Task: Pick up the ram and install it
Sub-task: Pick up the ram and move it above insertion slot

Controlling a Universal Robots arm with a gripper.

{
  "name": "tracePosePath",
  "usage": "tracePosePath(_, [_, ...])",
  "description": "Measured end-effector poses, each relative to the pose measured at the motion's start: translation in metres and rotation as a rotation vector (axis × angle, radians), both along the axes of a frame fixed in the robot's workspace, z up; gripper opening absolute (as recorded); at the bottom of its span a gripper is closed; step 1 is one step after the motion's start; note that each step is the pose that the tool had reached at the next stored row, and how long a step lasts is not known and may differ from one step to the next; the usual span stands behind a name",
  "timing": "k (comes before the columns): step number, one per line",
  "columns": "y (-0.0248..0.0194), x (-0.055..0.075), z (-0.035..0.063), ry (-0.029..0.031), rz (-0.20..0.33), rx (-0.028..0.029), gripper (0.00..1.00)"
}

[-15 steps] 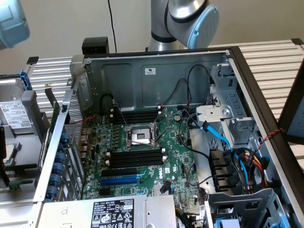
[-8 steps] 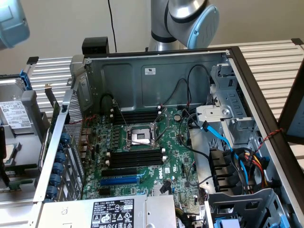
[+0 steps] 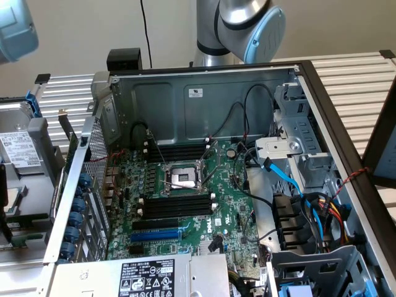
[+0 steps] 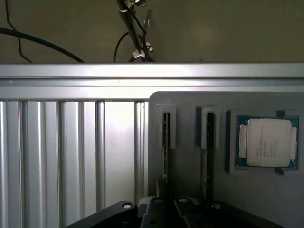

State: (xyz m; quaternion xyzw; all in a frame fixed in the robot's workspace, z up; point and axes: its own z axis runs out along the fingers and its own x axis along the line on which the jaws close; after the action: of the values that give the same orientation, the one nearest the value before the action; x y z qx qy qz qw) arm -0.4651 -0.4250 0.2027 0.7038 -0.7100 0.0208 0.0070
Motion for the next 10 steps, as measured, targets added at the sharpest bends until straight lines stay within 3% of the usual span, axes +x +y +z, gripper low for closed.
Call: tracePosePath(10, [0.0000,0.0000,0.0032,-0.0005,0.000,-0.0001,0.12])
